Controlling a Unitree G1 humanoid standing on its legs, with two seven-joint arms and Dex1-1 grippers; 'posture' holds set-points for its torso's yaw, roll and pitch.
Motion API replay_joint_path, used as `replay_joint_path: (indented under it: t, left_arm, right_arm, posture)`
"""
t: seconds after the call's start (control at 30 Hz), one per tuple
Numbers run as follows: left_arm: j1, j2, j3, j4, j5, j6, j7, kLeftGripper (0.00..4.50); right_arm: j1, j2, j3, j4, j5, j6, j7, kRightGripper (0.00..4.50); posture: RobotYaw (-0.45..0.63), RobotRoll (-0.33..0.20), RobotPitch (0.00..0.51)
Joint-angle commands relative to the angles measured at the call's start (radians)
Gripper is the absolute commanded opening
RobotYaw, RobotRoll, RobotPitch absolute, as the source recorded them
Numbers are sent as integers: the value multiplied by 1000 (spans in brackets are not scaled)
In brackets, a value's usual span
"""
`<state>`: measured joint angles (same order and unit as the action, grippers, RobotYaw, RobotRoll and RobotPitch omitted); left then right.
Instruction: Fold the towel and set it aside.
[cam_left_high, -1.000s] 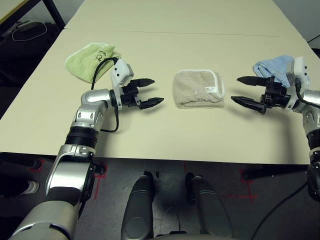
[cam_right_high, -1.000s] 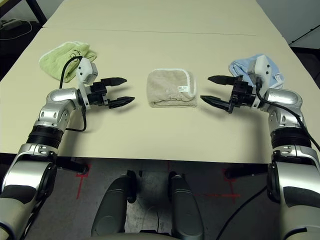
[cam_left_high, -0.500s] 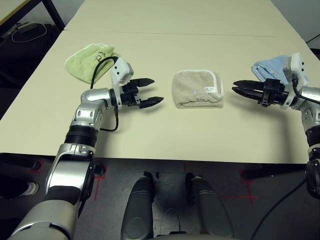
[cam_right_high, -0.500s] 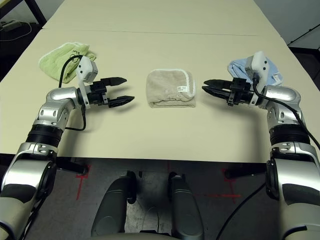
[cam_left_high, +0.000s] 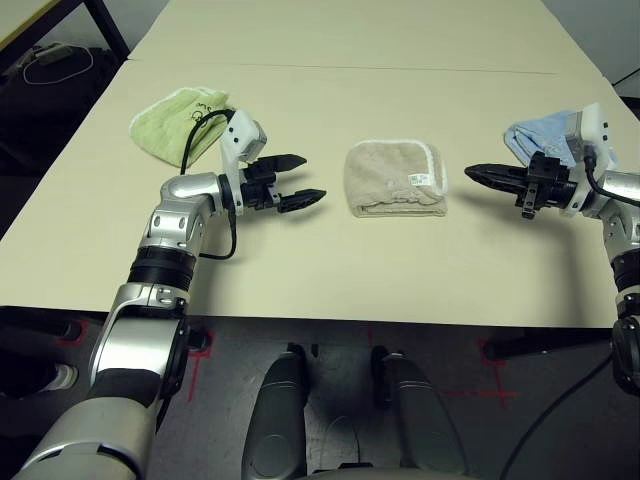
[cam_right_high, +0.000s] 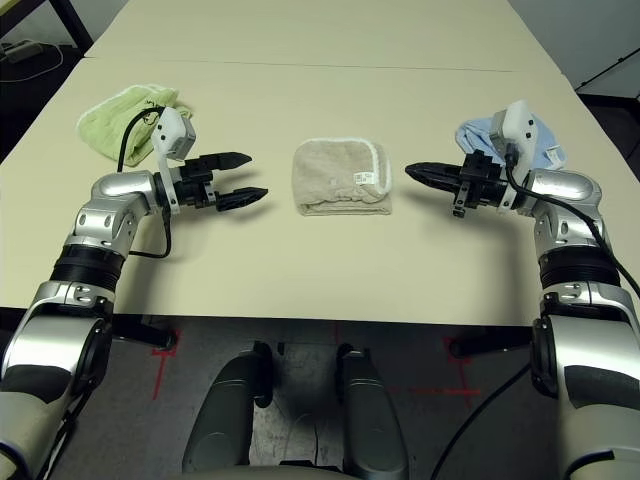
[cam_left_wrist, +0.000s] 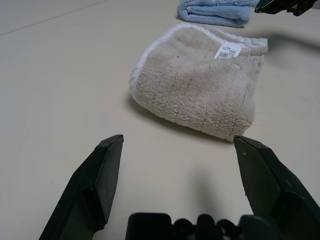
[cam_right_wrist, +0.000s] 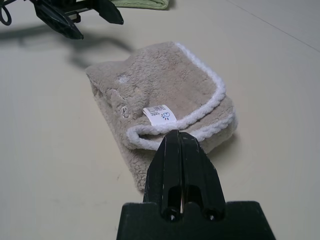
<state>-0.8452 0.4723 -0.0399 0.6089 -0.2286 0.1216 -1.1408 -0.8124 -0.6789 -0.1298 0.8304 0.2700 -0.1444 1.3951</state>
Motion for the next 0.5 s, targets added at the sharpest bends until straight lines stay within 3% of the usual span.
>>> replay_joint_path:
  t: [0.03,0.13,0.43,0.5]
  left_arm:
    - [5,-3,4,7,-2,-48,-24,4316]
    - [2,-5,7,12,-5,-61,-27,3507]
    - [-15,-4,12,12,-31,-39,-73,49]
    - [-27,-4,16,18,-35,-27,-70,49]
  right_arm:
    - [-6,-8,8,10,-7,0,11,9]
    - [-11,-9,6,9,-6,7,10,0]
    - [-16,-11,8,11,-11,7,14,0]
    - [-28,-4,5,19,-11,9,5,0]
  posture:
    - [29,0,199]
    - [29,0,199]
    - [30,0,197]
    - [31,0,197]
